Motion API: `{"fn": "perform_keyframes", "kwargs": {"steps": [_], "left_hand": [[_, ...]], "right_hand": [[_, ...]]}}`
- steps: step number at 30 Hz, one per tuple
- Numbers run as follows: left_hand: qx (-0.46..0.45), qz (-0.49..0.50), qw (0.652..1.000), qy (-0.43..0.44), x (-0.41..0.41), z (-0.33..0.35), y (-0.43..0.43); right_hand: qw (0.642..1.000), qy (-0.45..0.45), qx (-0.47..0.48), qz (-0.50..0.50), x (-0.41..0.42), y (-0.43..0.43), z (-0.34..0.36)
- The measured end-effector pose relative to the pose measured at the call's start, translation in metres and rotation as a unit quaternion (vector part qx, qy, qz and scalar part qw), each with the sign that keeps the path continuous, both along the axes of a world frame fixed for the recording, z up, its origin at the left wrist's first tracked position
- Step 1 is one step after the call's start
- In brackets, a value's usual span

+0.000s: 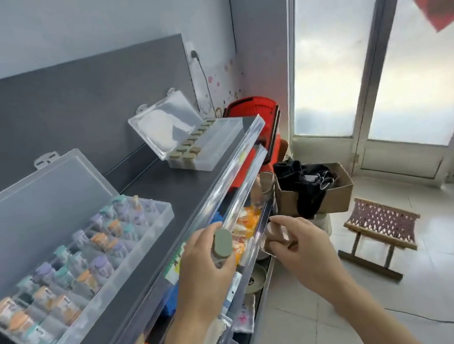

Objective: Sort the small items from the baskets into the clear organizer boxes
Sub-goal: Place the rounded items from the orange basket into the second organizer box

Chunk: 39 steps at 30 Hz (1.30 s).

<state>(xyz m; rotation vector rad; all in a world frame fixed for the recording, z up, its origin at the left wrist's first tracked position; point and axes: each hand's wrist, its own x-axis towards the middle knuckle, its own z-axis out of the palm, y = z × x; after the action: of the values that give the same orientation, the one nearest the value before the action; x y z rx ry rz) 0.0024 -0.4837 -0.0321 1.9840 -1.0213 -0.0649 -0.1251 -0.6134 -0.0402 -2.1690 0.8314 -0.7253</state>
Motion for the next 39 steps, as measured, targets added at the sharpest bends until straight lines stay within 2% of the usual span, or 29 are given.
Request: {"fn": "perform_keyframes", "kwargs": {"steps": [6,16,27,34,39], "left_hand": [[-0.008,-0.020,0.999,0.028,0.062,-0.004,-0.091],[-0.031,0.018,0.999,0.029,0.152,0.009,-0.192],[-0.018,0.138,0.990,0.020,0.228,0.005,-0.274],[-0.015,0.254,0.967,0.032,0.260,0.008,-0.333],[0.005,0.299,0.954,0.002,0.274,0.006,-0.363]], "right_hand": [[1.000,-0.010,0.014,-0.005,0.056,-0.082,0.000],[0.999,0.014,0.010,0.040,0.155,-0.193,0.025],[0.987,-0.019,0.043,0.152,0.267,-0.302,0.022],[0.965,0.007,0.066,0.253,0.326,-0.381,0.024],[0.951,0.028,0.050,0.303,0.360,-0.412,0.022]]}}
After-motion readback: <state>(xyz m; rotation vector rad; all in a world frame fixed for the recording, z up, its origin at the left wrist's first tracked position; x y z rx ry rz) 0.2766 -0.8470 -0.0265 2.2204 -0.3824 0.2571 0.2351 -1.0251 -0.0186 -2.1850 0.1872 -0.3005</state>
